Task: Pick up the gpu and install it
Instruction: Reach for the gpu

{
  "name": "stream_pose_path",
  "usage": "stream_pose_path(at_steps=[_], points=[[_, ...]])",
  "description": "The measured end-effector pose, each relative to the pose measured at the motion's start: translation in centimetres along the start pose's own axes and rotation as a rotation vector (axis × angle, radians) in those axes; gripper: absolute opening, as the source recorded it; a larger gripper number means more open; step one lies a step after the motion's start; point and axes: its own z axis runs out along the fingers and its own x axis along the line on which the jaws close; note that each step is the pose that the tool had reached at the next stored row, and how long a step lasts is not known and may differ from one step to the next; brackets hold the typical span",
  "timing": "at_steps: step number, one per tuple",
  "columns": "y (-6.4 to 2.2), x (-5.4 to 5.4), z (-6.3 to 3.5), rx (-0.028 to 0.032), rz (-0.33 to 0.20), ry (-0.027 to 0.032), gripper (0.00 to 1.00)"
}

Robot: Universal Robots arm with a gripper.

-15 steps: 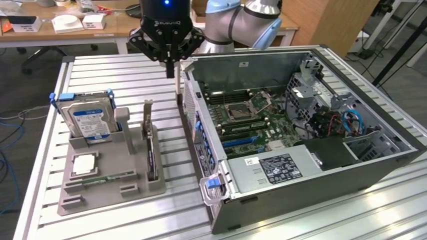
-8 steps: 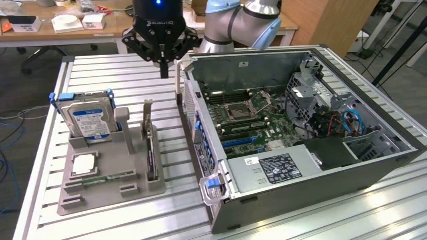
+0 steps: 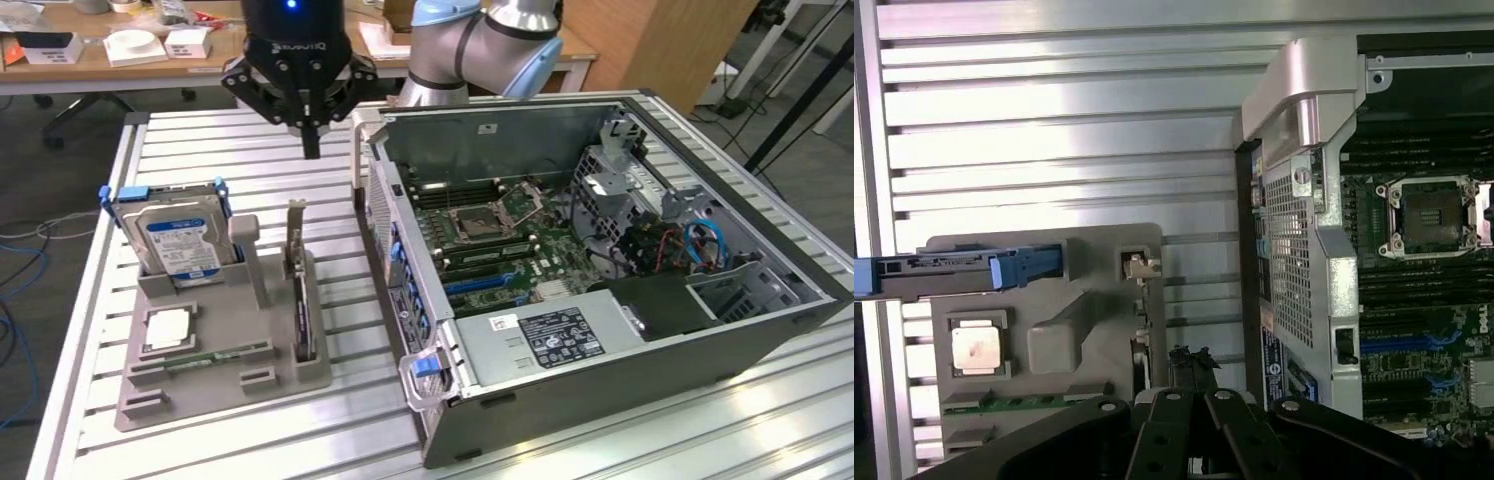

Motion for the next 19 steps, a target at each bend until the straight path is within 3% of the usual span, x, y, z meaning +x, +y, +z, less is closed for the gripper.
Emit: stream_pose_path(at_steps=[19], points=[[-0.32, 3.8, -0.11, 0.0002, 0.004, -0.0001, 0.11]])
